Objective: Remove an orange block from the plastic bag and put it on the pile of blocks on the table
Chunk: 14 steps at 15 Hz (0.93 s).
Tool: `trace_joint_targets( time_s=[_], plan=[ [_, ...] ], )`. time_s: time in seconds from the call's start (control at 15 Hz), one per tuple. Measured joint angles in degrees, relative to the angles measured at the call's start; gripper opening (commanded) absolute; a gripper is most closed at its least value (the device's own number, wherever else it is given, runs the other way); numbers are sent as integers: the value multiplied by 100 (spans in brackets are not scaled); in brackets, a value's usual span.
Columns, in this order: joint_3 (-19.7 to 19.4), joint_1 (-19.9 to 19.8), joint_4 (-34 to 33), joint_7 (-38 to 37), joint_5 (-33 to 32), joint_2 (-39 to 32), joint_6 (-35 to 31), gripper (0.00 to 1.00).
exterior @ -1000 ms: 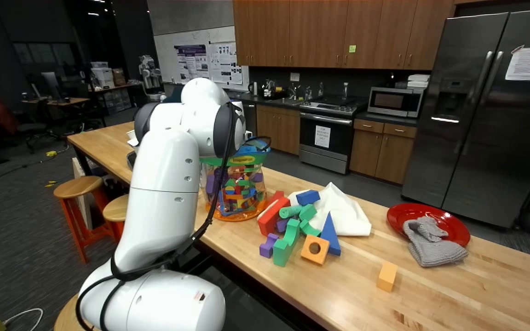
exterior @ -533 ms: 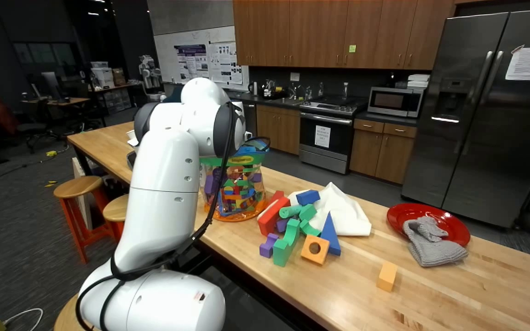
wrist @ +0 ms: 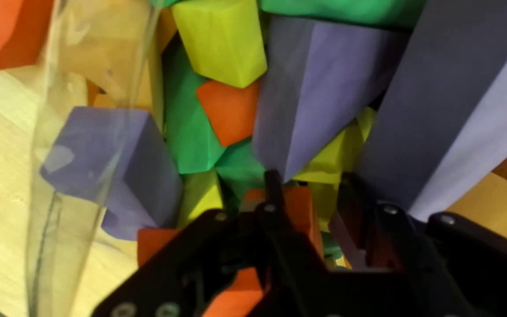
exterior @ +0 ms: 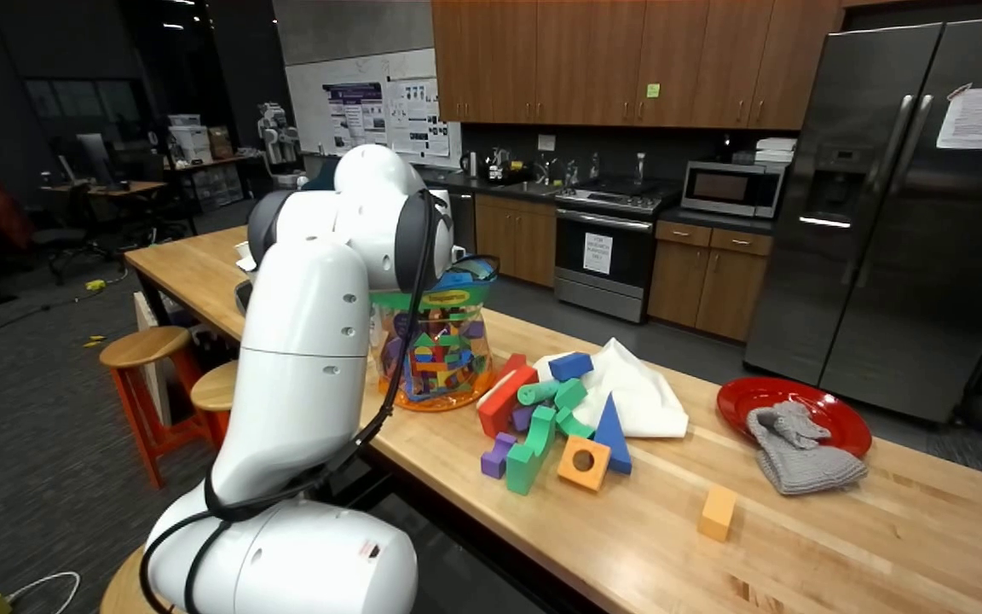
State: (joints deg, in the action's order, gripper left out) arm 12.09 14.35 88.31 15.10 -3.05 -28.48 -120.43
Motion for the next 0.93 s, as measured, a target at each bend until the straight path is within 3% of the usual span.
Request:
trace_joint_targets(
  time_s=[0.2, 0.53, 0.6, 0.67, 0.73, 0.93],
  plan=[
    [20, 0, -5, 3, 0, 5, 7, 0],
    [37, 0, -13, 17, 0, 5, 67, 0],
    [36, -3, -14, 29, 0, 7, 67, 27],
    [36, -8, -20, 36, -1, 9, 67, 28],
    [35, -15, -29, 39, -6, 9, 67, 7],
    [35, -10, -34, 32, -6, 5, 66, 26]
  ],
)
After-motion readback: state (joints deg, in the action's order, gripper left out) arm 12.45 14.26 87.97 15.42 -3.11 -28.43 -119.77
